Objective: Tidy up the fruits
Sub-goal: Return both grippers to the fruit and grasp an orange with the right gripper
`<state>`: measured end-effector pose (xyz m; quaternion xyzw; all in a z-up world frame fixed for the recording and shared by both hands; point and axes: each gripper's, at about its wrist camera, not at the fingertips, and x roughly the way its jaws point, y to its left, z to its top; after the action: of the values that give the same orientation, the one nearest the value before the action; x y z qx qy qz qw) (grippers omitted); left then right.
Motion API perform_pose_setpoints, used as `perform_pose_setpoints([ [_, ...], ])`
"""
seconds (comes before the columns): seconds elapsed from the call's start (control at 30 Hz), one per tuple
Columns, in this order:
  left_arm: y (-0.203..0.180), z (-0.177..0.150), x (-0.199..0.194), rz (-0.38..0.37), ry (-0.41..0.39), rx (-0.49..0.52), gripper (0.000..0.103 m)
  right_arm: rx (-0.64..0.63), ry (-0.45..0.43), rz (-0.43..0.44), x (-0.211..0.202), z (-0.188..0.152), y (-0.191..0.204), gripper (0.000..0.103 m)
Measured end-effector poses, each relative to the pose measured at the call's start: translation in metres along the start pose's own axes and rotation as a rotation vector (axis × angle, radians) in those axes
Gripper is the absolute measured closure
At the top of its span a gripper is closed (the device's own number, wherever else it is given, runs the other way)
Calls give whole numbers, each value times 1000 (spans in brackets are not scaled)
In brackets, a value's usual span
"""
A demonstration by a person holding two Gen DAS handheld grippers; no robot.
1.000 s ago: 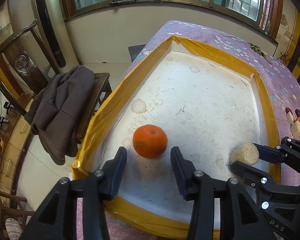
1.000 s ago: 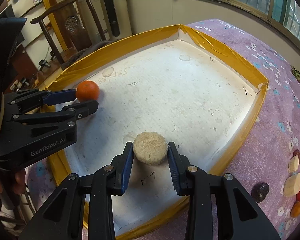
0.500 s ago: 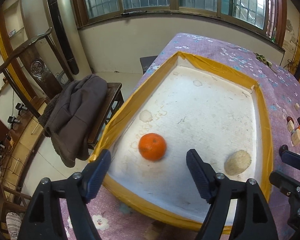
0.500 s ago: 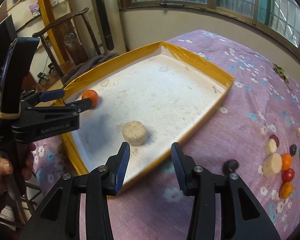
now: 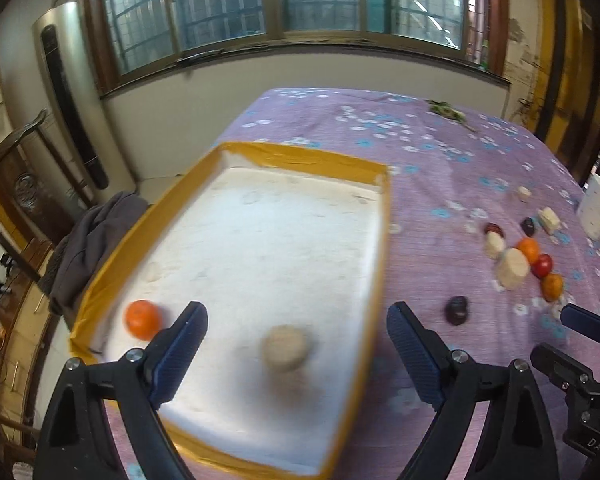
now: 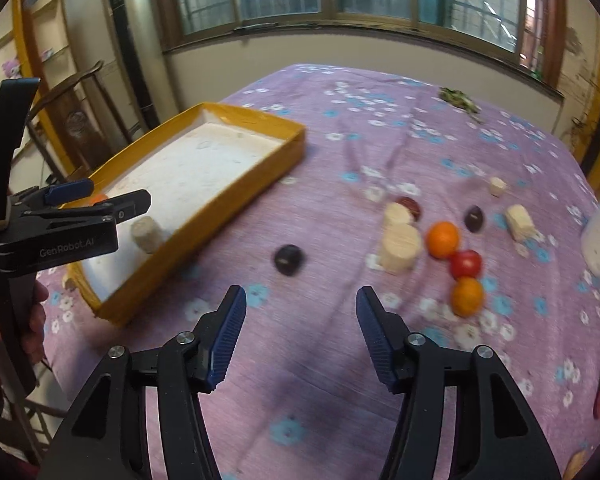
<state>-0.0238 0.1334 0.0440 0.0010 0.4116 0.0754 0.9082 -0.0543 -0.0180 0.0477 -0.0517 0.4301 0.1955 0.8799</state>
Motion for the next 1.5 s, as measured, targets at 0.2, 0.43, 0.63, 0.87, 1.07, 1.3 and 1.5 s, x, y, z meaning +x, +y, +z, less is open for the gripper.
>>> perform_pose_setpoints([
  [0.2,-58,4,-2,-74,-2,82,10,86,-6,-62,-19,-18,-45,46],
  [0.43,-103,3,-6,-134,12,139,10,179,-21,-118,-36,-40,-95,35],
  [0.63,-122,-3,-4,-147,45,171,8,204,-21,-124,-33,-42,-122,35],
  [0.87,-123,-8,1,-126,76,182,8,148,15,-54,5,-24,-123,35],
  [1.07,-119,-3,8,-121,97,156,8,123,61,3,39,-13,-120,50],
  [1.3,-140,8,22,-138,110,191,8,155,56,36,46,-13,-129,75],
  [1.5,-169,20,48,-193,157,197,8,164,26,-4,28,-19,-137,75],
])
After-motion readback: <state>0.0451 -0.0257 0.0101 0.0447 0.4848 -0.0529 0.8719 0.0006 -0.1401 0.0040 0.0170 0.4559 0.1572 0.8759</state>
